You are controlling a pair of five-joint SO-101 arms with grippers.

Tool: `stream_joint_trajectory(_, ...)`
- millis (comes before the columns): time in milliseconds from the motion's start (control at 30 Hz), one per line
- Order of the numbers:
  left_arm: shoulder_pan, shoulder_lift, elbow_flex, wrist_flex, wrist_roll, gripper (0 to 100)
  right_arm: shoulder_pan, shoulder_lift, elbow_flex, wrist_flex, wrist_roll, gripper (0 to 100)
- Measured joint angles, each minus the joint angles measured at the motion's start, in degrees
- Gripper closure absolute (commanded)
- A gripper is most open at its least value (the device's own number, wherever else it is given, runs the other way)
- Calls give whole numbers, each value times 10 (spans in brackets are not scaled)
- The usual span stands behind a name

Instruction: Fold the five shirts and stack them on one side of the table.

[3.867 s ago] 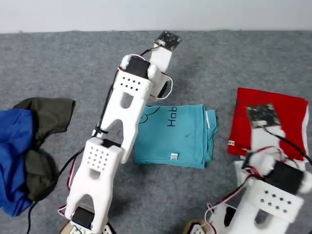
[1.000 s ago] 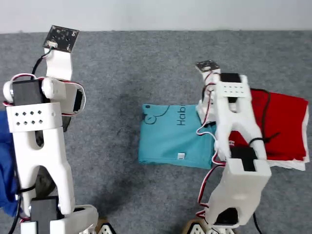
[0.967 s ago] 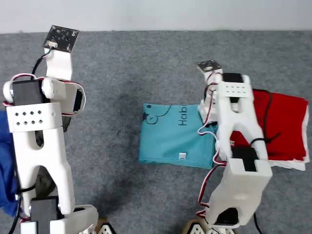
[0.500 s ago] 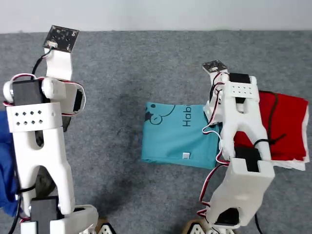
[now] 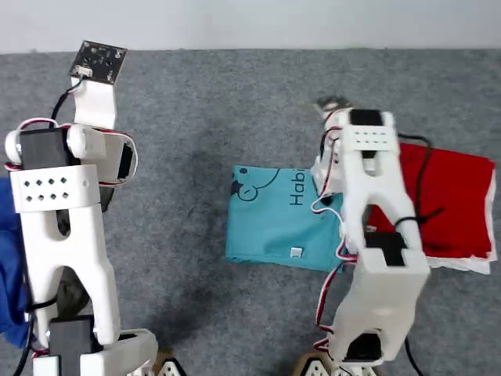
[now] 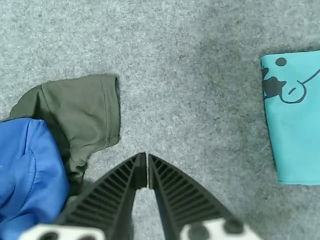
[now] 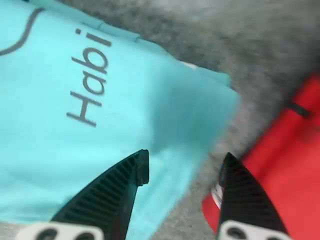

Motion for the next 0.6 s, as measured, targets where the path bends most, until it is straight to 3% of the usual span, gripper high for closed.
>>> stream_joint_trajectory(100,0,0,0,0,0,986,2,44,-2,-11,0,950)
stream_joint_trajectory(333,0,0,0,0,0,986,7,118,-91,-9,41,987)
stream_joint_trajectory(433,0,0,0,0,0,986,10,133,-140,-9,105,988)
stream_joint_trajectory(600,0,0,0,0,0,986,10,180,-257,-31,277,988)
